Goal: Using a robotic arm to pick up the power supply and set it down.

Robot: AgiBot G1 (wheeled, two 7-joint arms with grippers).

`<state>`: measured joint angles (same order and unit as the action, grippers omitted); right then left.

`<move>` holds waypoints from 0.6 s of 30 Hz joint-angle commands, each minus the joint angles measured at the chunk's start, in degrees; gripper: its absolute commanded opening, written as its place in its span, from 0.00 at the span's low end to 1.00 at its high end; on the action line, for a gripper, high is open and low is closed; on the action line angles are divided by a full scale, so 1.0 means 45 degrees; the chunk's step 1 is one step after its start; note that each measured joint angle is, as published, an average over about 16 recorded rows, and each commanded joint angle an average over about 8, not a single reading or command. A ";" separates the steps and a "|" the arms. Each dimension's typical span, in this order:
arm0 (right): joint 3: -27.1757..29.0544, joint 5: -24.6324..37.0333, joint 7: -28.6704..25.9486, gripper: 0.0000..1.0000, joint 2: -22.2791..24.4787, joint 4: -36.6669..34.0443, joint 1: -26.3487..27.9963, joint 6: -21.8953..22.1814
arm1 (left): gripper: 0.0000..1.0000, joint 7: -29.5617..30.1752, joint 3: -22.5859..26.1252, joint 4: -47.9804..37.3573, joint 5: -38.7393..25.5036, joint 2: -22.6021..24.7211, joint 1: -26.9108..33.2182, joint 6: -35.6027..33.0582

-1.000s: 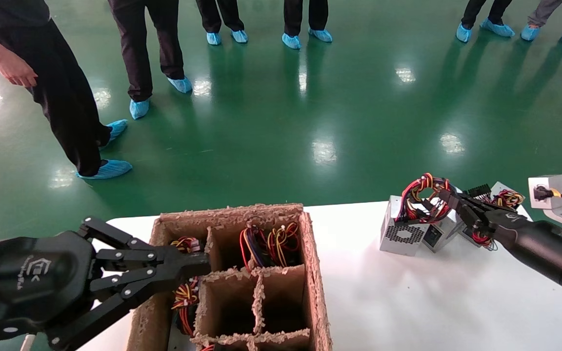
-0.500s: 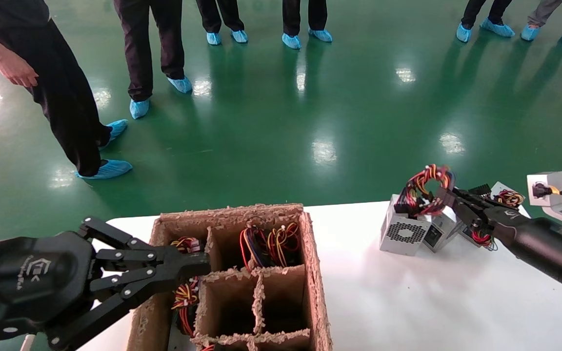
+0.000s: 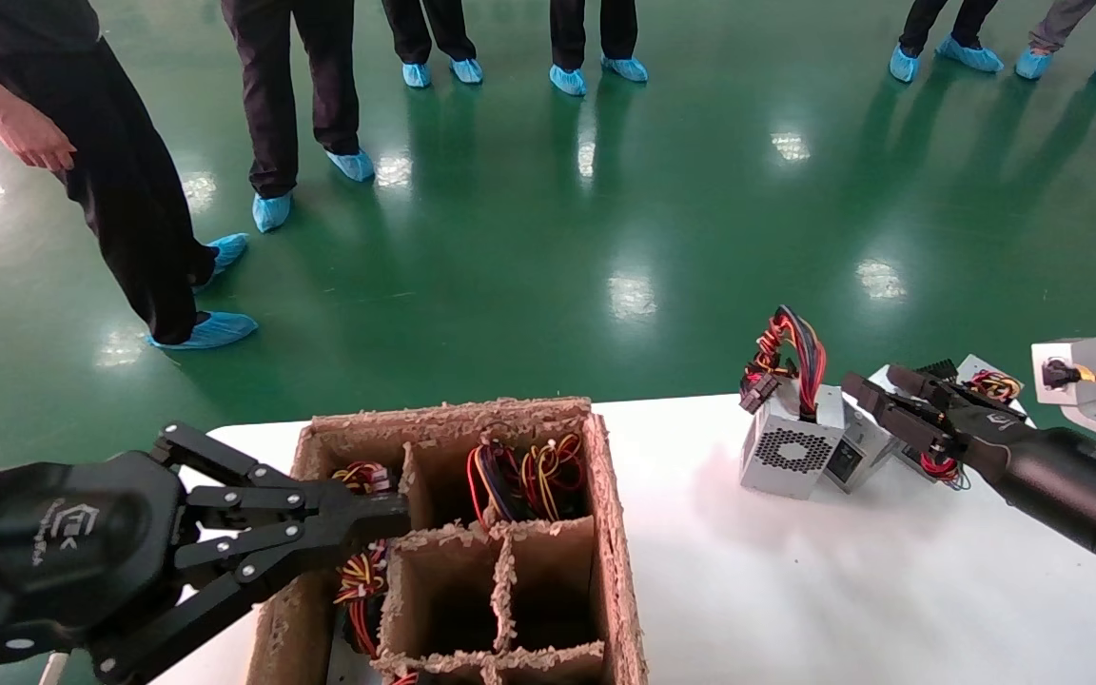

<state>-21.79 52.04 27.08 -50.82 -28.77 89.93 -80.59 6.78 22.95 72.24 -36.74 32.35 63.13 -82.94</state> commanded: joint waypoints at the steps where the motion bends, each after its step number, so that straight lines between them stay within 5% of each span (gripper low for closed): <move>1: -0.0007 0.0002 -0.0003 1.00 -0.0003 -0.0043 0.0010 0.0028 | 0.00 0.0000 0.0000 0.0000 0.0000 0.0000 0.0000 0.0000; 18: 0.0299 -0.0107 -0.0172 1.00 0.0258 0.1402 -0.0275 -0.1555 | 0.00 -0.0002 0.0000 -0.0005 -0.0001 -0.0001 -0.0003 0.0002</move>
<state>-20.47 51.46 25.83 -49.50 -21.21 88.32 -87.32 6.77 22.95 72.22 -36.74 32.35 63.12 -82.93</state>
